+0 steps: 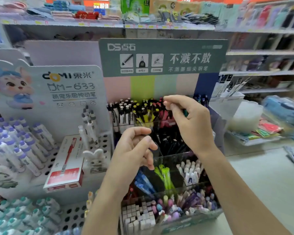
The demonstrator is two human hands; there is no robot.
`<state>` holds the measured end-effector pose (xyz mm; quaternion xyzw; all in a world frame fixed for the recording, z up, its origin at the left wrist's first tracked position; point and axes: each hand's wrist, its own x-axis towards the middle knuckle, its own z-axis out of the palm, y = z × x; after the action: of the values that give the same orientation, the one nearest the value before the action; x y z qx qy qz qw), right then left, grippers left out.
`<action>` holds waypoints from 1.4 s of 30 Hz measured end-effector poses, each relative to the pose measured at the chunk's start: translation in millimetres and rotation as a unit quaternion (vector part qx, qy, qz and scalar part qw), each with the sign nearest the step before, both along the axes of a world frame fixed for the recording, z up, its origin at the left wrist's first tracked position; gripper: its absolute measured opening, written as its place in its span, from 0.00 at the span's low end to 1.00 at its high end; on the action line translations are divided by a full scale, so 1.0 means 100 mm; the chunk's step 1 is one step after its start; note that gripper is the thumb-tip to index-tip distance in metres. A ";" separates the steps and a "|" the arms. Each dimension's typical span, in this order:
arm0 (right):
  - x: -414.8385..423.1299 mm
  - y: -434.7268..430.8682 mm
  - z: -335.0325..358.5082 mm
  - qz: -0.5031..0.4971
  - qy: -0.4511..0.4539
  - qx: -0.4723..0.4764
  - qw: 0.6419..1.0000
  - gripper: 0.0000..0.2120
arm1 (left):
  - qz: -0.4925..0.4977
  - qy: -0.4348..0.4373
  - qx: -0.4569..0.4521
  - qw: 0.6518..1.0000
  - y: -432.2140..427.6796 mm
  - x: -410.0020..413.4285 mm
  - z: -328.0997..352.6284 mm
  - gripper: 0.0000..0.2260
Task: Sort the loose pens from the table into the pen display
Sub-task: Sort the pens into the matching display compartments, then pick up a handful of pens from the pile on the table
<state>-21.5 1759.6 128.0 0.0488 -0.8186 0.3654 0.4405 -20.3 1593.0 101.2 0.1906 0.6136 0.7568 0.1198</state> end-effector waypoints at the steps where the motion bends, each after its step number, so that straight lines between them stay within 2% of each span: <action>1: 0.12 0.11 -0.06 -0.001 -0.007 -0.019 1.000 0.10 | -0.015 0.004 -0.015 1.000 0.14 0.06 -0.02 0.06; 4: 0.54 0.56 -0.35 -0.020 -0.060 -0.068 0.996 0.10 | -0.064 0.001 -0.050 0.997 0.68 0.29 -0.16 0.06; 8: 1.22 1.41 -0.83 -0.085 -0.160 -0.127 0.975 0.09 | -0.145 -0.050 -0.075 0.985 1.69 0.71 -0.43 0.05; 14: 2.40 2.89 -1.44 -0.186 -0.315 -0.218 0.905 0.10 | -0.220 -0.110 -0.137 0.959 3.31 1.41 -1.06 0.05; 20: 3.25 4.11 -1.73 -0.262 -0.353 -0.286 0.852 0.10 | -0.254 -0.154 -0.206 0.932 4.53 1.99 -1.54 0.05; 23: 3.38 4.59 -1.80 -0.265 -0.349 -0.321 0.840 0.10 | -0.247 -0.158 -0.234 0.927 5.04 2.06 -1.73 0.05; 29: 3.34 5.54 -2.05 -0.254 -0.361 -0.361 0.822 0.09 | -0.164 -0.113 -0.292 0.936 6.20 1.90 -2.24 0.06; 32: 3.28 6.07 -2.18 -0.262 -0.384 -0.371 0.804 0.09 | -0.121 -0.065 -0.345 0.929 6.80 1.76 -2.51 0.12; 37: 3.11 6.76 -2.31 -0.257 -0.403 -0.400 0.782 0.10 | -0.036 0.054 -0.431 0.900 7.45 1.63 -2.66 0.20; 42: 2.85 7.08 -2.43 -0.230 -0.408 -0.426 0.774 0.10 | -0.002 0.132 -0.520 0.844 7.72 1.65 -2.77 0.28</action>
<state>263.0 2467.4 -114.6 -0.4872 -0.6691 0.5499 0.1117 144.3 2364.6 -176.0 0.1999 0.9267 0.2944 0.1210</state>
